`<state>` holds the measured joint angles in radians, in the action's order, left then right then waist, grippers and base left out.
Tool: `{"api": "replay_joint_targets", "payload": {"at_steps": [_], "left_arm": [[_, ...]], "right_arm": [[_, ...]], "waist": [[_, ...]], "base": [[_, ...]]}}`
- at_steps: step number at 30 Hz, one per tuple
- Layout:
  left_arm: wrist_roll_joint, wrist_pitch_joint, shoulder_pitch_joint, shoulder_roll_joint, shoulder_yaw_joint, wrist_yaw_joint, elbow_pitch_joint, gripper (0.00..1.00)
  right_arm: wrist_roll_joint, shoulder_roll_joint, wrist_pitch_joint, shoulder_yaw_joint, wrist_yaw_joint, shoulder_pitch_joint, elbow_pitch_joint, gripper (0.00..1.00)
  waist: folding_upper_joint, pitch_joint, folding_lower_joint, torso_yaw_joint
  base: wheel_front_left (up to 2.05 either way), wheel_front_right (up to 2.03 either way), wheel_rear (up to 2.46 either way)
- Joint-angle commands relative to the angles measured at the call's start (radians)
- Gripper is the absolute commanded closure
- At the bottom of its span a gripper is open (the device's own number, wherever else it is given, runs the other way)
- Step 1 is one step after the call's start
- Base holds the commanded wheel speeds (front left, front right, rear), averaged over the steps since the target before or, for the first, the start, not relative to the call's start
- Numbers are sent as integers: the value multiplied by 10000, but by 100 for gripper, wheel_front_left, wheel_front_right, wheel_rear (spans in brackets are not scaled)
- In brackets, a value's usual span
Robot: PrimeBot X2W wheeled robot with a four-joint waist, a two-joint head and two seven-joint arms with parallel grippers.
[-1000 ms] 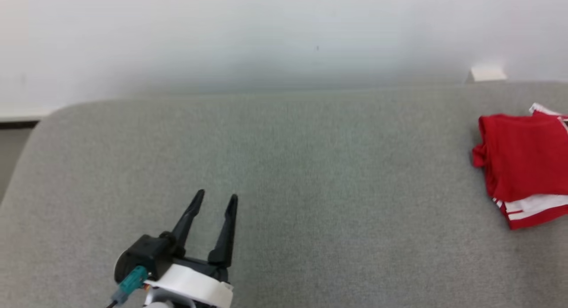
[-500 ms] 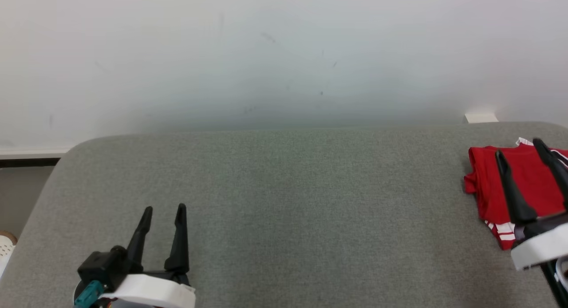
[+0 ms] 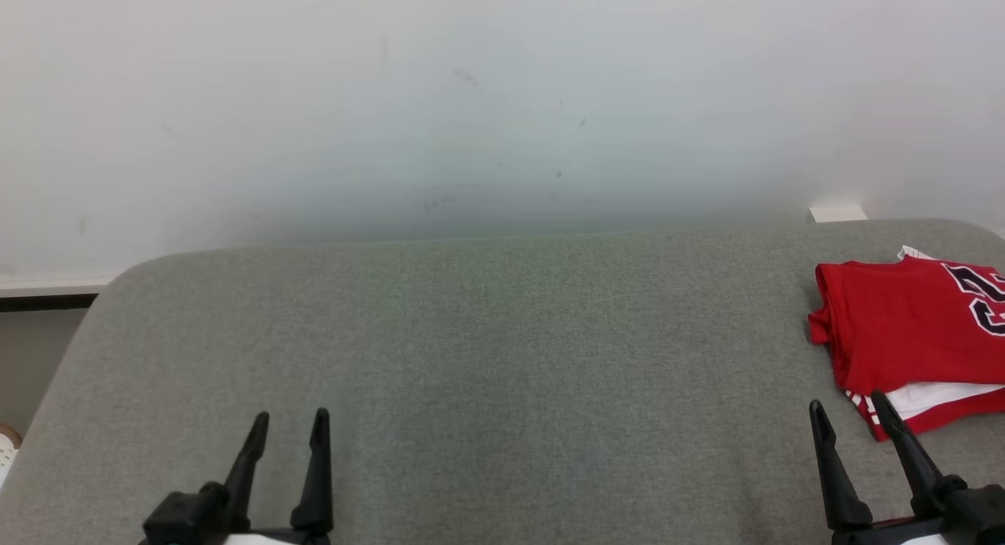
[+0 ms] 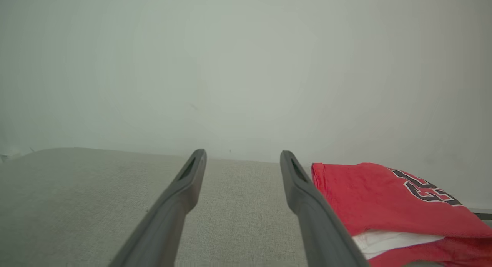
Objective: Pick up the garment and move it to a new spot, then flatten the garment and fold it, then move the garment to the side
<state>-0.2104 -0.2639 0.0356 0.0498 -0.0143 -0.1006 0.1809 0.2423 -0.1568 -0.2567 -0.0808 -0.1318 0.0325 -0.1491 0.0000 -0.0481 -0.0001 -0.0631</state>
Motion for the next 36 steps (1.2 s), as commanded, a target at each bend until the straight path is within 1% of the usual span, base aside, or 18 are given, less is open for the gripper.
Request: {"api": "replay_joint_targets", "payload": {"at_steps": [1, 4, 12, 21, 22, 26, 36], "left_arm": [[86, 5, -214, 31, -28, -4, -86, 0], [119, 5, -365, 31, -119, -28, -58, 0], [214, 5, -319, 29, -201, -3, 103, 0], [174, 5, -138, 29, -291, -7, 223, 0], [142, 1, -197, -8, -291, -3, 208, 100], [43, 55, -367, -53, -277, -2, 571, 100], [-1877, 587, -182, -43, -39, -44, 601, 100]], "right_arm": [[63, 34, -67, 81, 25, -158, -130, 0], [160, 168, -74, 66, 25, -150, -271, 0], [246, 173, -83, -113, 25, 128, -330, 0], [276, 233, -83, -132, 25, 94, -403, 0], [238, 258, -48, -138, 0, 62, -402, 100], [331, 358, 3, -169, 0, -160, -697, 100], [2175, 439, 492, 105, 2, -22, -725, 100]], "waist": [[0, -10, 1, -20], [0, -38, 1, -39], [0, -93, 1, 6], [0, -66, 1, 133], [0, -65, 1, 133], [0, -62, 1, 136], [0, -16, 1, 176]], "base": [[0, 0, 0], [0, 0, 0], [0, 0, 0], [0, 0, 0], [0, 0, 0], [0, 0, 0], [0, 0, 0]]}}
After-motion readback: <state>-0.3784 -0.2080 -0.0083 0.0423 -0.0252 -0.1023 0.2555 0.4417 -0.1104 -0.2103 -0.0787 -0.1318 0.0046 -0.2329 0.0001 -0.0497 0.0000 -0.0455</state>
